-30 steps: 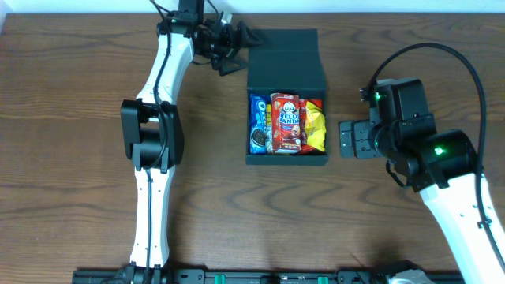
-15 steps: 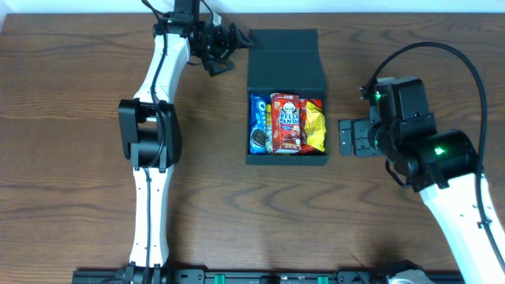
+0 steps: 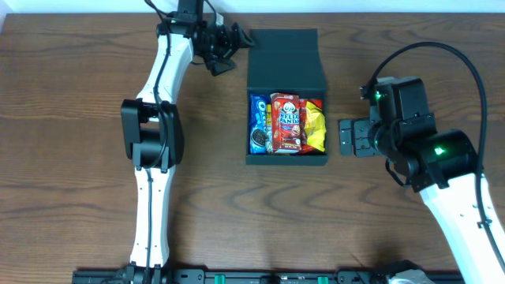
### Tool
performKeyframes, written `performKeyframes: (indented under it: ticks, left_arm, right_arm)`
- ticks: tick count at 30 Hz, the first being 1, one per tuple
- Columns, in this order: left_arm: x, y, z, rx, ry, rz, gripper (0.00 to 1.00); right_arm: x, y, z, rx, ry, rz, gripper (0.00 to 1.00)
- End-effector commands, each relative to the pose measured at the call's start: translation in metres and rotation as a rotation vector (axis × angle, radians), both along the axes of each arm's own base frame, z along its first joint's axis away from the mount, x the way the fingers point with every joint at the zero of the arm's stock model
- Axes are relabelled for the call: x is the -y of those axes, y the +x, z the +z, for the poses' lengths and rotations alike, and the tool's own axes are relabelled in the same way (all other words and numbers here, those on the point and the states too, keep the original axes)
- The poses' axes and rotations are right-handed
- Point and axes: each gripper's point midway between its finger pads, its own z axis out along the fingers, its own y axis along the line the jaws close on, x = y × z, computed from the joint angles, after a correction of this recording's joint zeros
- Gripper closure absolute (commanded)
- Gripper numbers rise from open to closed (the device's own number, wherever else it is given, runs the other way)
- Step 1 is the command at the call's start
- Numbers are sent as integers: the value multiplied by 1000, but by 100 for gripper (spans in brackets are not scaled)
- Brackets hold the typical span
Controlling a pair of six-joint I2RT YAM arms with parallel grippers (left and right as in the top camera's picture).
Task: Pack container
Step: 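Grip the lid edge with the left gripper and pull it forward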
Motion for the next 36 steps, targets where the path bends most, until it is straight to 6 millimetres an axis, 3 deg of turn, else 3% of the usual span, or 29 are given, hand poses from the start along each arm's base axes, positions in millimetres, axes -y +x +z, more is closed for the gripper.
performKeyframes:
  ticks: [1,14,27,36]
  left_arm:
    - [5,1,-7,-6,20,5,5]
    - [12,-3,-13,-40,18,20,5]
    - [49,-14,-22,-45,-19,-30,4]
    - [72,-13,-4,14,-114,-92,5]
  right_arm:
    - [-1,1,2,8,-8,10,1]
    - [-1,1,3,11,-7,10,1]
    - [-1,2,3,14,-6,10,1]
    - [-2,2,3,14,-6,10,1]
